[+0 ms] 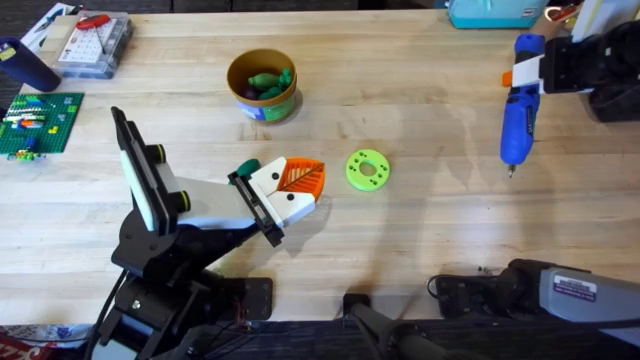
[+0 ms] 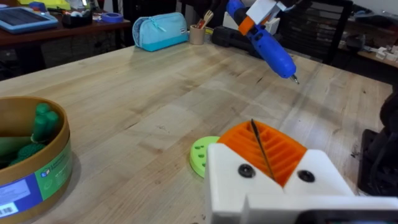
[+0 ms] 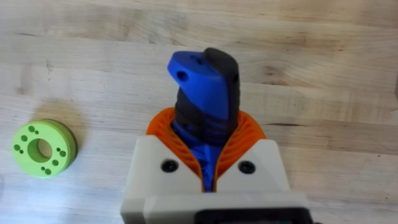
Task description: Pick up the gripper from the table and insert it into the empty holder that is missing its gripper. Then pick up a screw, insert it into the mounting hole, and use the screwdriver to tighten it. Finally, clean up the table by picking up the vegetable and placing it into the bucket.
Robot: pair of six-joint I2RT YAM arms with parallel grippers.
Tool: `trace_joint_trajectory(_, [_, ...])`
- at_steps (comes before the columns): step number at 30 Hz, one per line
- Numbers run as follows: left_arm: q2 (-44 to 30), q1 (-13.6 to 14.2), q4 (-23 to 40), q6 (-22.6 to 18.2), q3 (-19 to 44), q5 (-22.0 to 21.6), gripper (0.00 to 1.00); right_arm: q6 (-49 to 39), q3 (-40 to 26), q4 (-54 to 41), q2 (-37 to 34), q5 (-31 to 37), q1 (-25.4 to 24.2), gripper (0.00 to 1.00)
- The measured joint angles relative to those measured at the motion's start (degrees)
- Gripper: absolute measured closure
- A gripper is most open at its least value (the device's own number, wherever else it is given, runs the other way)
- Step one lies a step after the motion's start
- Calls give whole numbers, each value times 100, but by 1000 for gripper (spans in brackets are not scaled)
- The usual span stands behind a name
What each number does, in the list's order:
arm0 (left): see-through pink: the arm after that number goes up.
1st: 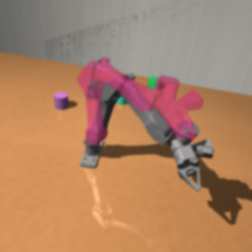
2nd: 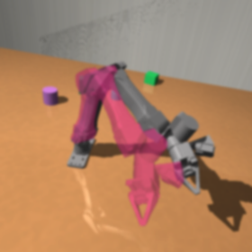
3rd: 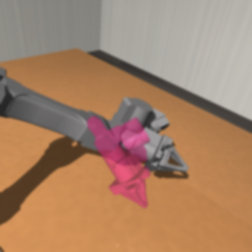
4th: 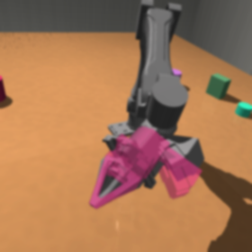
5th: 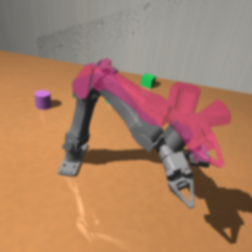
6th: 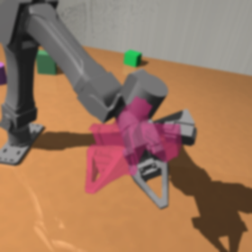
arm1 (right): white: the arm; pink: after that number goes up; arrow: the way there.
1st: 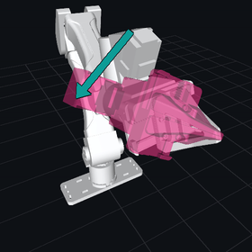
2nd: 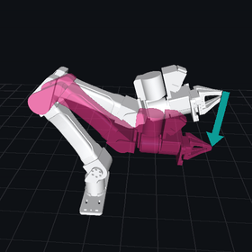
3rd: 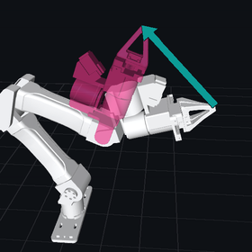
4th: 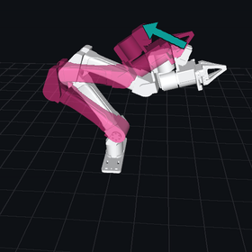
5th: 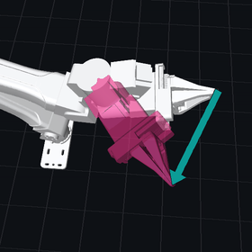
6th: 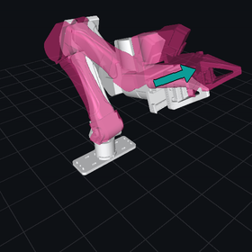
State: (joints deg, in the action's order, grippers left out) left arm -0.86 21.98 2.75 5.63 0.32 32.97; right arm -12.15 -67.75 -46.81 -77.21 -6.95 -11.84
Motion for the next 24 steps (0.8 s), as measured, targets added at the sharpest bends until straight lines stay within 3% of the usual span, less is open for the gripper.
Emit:
trace_joint_trajectory(8, [2,0,10,-1,0,2,991,-4,11,-85,-4,-211,-7,951])
trace_joint_trajectory(15, [2,0,12,2,0,2,991,-3,13,14,34,-1458,-7,951])
trace_joint_trajectory(24, [0,0,12,0,0,2,991,154,15,410,1264,-2211,-7,950])
